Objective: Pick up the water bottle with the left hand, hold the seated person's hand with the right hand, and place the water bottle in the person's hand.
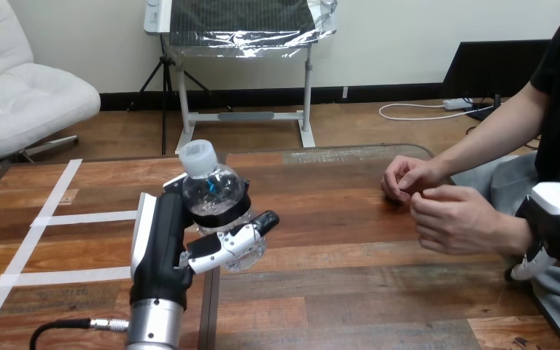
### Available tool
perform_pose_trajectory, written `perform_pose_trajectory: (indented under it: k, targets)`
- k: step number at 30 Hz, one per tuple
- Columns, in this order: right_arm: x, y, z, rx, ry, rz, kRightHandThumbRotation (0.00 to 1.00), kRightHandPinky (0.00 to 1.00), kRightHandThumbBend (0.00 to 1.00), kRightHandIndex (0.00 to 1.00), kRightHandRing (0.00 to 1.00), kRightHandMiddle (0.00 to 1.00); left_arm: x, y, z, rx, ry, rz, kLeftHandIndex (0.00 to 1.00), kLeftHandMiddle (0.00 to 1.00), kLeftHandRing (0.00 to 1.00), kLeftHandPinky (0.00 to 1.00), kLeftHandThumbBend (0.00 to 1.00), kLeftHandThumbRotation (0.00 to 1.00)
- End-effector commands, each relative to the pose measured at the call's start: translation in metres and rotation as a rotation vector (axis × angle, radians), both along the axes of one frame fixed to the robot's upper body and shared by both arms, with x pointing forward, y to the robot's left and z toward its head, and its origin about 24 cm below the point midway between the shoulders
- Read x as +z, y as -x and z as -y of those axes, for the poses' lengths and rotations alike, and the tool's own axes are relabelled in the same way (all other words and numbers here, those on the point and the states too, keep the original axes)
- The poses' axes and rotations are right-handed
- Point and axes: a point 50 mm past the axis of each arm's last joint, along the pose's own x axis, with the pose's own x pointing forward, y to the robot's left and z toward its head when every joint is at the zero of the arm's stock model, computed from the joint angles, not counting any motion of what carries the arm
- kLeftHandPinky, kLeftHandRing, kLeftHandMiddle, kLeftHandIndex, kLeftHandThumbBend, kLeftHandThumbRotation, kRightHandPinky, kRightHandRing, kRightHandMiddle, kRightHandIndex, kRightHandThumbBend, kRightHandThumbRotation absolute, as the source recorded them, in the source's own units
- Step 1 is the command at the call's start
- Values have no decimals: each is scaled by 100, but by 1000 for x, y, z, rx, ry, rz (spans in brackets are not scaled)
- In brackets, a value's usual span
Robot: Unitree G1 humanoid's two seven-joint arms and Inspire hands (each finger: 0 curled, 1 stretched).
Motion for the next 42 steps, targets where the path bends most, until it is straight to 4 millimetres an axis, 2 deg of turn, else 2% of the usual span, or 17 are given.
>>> perform_pose_trajectory:
  k: [1,13,17,42]
  targets:
    - [-2,-1,-19,80,-71,19,0,17,67,36,27,37,31,-19,10,-38,10,134,49,44,43,43,66,0]
    - [15,-2,-24,120,-63,79,0,16,69,36,24,33,36,-25,22,-66,23,140,48,44,43,42,66,0]
    - [32,-1,-34,167,-83,137,0,16,69,35,23,32,44,-35,45,-139,37,143,49,44,43,43,66,0]
    - [53,10,-51,254,-72,223,0,15,75,35,22,30,55,-46,84,-250,64,139,48,44,43,44,66,0]
